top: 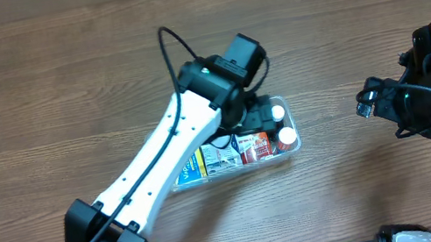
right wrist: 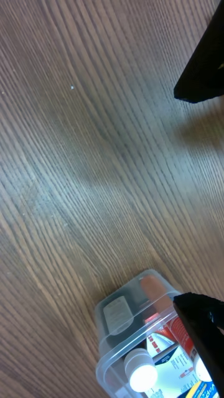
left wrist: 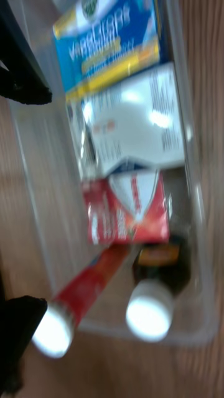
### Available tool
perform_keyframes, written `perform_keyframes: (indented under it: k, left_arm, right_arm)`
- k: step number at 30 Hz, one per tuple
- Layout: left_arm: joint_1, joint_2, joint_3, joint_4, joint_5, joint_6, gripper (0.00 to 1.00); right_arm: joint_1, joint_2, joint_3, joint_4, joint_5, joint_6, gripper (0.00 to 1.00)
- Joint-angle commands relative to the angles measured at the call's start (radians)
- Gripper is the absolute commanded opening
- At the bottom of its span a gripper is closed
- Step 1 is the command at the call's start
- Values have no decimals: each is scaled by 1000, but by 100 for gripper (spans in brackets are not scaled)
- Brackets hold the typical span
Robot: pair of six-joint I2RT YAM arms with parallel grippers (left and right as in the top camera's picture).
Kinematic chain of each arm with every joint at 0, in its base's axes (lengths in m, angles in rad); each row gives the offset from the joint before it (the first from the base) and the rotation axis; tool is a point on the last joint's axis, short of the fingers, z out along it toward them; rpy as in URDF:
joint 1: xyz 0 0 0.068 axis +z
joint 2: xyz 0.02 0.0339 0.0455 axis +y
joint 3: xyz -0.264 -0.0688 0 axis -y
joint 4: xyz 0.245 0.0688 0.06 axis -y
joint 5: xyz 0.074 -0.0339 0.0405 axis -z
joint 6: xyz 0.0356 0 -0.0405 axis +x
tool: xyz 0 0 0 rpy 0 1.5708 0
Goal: Pack container
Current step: 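Open the left gripper and lift both arms away from the container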
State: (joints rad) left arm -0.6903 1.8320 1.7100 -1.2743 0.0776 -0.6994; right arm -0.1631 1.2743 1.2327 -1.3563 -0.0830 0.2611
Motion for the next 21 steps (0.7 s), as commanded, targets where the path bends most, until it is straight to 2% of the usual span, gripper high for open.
perform_keyframes:
  k: [1,5,12,21]
  left_arm:
    - [82,-143,9,-42,-278,52,100]
    - [205,-245,9,-30,-347,129,100]
    - [478,-298,8,-21,-359,143,100]
    - [608,-270,8,5,-362,167,100]
  right_arm:
    - [5,-6,11,24,-17,-16,100]
    - [62,-6,71,69,-15,-34,100]
    - [228,22,104,347,47,-111,100]
    - [267,76,104,512,74,-113,100]
